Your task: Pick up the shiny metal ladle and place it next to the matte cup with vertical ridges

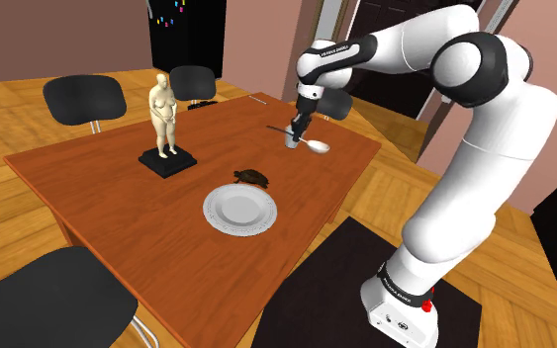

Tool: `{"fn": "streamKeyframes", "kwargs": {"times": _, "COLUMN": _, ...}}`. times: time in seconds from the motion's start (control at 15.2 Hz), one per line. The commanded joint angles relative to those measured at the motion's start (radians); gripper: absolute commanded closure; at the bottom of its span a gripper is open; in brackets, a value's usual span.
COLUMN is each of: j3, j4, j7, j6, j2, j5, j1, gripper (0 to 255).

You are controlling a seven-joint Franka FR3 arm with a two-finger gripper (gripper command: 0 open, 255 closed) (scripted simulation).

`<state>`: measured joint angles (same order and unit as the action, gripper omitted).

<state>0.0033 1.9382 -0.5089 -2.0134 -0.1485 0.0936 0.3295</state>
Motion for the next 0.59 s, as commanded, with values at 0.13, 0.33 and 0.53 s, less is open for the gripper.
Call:
{"fn": "streamKeyframes", "kwargs": {"times": 0.13, "j3": -0.038, "j4": -0.053, "j7": -0.090, "j6": 0.020, "j2": -0.041, "j5": -0.001, "j1": 0.052, "gripper": 255}}
{"fn": "streamKeyframes", "kwargs": {"times": 0.33, "j3": -0.063, "j4": -0.112, "j7": -0.152, "j6": 0.042, "j2": -0.083, "j5": 0.001, "j1": 0.091, "gripper": 255}}
{"fn": "streamKeyframes", "kwargs": {"times": 0.53, "j3": -0.086, "j4": -0.183, "j7": -0.212, "j6": 0.068, "j2": -0.133, "j5": 0.004, "j1": 0.130, "gripper": 255}}
